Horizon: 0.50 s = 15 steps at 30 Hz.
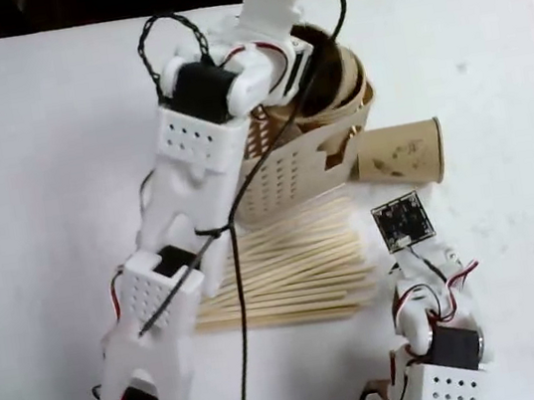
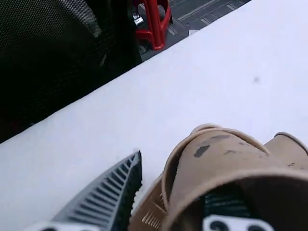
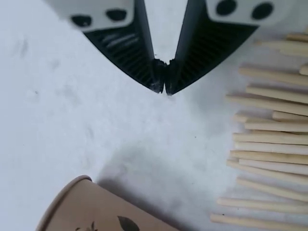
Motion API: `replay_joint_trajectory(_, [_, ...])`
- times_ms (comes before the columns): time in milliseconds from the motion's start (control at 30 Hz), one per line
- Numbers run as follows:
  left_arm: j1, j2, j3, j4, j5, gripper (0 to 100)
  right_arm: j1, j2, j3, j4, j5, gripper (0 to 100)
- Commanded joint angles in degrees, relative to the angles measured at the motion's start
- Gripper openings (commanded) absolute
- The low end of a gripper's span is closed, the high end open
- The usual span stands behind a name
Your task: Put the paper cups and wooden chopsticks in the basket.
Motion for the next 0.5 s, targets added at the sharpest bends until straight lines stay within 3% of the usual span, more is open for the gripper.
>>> replay_joint_trajectory(0, [0.0,-4.5,-3.8,0.4,-0.6,19,-0.6,-0.3,0.2,-1.0,0.7,1.7])
replay_joint_trajectory(467, [0.6,-4.9,-10.6,-1.0,-0.6,19,-0.7,-0.3,0.2,-0.9,0.8,1.7])
